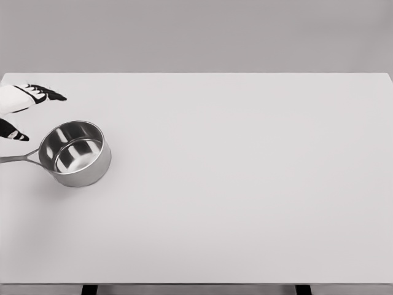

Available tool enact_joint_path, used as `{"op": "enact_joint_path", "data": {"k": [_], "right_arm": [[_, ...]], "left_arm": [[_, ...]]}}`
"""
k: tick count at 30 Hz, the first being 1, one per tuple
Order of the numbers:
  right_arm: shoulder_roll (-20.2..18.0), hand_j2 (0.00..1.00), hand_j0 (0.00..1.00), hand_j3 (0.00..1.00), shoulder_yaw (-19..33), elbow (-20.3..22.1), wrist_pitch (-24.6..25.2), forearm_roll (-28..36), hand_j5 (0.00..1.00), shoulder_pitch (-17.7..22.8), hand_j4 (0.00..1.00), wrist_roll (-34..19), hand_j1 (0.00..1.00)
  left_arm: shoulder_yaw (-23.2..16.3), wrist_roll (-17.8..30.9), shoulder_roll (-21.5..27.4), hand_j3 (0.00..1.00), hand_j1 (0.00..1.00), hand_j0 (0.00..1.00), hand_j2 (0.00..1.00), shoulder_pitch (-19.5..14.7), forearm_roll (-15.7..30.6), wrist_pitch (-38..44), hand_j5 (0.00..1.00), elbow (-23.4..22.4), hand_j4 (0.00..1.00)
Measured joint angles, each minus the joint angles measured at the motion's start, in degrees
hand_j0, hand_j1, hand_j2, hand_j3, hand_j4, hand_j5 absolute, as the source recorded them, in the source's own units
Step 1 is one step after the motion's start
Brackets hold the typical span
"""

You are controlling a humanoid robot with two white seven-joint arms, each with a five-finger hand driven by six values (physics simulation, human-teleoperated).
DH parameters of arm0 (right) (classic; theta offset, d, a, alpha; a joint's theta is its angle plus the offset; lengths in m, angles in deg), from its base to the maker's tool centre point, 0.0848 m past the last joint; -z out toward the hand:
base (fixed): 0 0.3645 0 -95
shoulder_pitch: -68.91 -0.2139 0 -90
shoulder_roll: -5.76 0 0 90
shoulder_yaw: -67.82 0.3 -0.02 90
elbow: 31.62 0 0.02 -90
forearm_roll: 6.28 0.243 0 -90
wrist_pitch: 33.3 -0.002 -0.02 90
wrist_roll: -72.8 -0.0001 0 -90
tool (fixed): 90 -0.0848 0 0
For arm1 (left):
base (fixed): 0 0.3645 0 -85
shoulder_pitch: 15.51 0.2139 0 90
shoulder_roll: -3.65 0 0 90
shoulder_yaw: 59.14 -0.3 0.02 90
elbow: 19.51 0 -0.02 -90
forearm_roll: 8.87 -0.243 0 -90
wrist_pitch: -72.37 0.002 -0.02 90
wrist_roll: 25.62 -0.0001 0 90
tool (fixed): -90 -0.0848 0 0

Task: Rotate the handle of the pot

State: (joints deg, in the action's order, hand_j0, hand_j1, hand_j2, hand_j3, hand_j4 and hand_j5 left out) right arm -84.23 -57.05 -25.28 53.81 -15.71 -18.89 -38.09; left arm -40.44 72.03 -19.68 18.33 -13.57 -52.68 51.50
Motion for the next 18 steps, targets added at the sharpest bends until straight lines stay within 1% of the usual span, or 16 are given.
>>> {"op": "enact_joint_path", "data": {"k": [2,6,10,14,18], "right_arm": [[0.00,1.00,1.00,1.00,0.00,0.00,0.00,0.00,1.00,0.00,1.00,0.00,1.00],[0.00,1.00,1.00,1.00,0.02,0.00,-0.01,0.00,1.00,0.00,1.00,0.00,1.00],[0.00,1.00,1.00,1.00,0.02,0.00,0.00,0.00,1.00,0.00,1.00,0.00,1.00],[0.00,1.00,1.00,1.00,0.01,0.00,0.00,0.00,1.00,0.00,1.00,0.00,1.00],[0.00,1.00,1.00,1.00,-0.01,0.00,0.00,0.00,1.00,0.00,1.00,0.00,1.00]], "left_arm": [[-1.75,-0.03,1.07,1.00,1.00,1.00,1.00,0.61,0.67,0.00,1.00,0.77,1.00],[-4.62,-0.45,2.84,1.00,1.00,1.00,1.00,0.70,1.87,0.01,1.00,1.33,1.00],[-6.34,-2.07,3.36,1.00,1.00,1.00,1.00,1.05,2.06,0.01,1.00,0.13,1.00],[-6.17,-2.69,3.49,1.00,1.00,1.00,1.00,1.05,2.37,0.01,1.00,-0.90,1.00],[-4.12,-3.02,3.55,1.00,1.00,1.00,1.00,0.96,3.16,0.02,1.00,-1.38,1.00]]}}
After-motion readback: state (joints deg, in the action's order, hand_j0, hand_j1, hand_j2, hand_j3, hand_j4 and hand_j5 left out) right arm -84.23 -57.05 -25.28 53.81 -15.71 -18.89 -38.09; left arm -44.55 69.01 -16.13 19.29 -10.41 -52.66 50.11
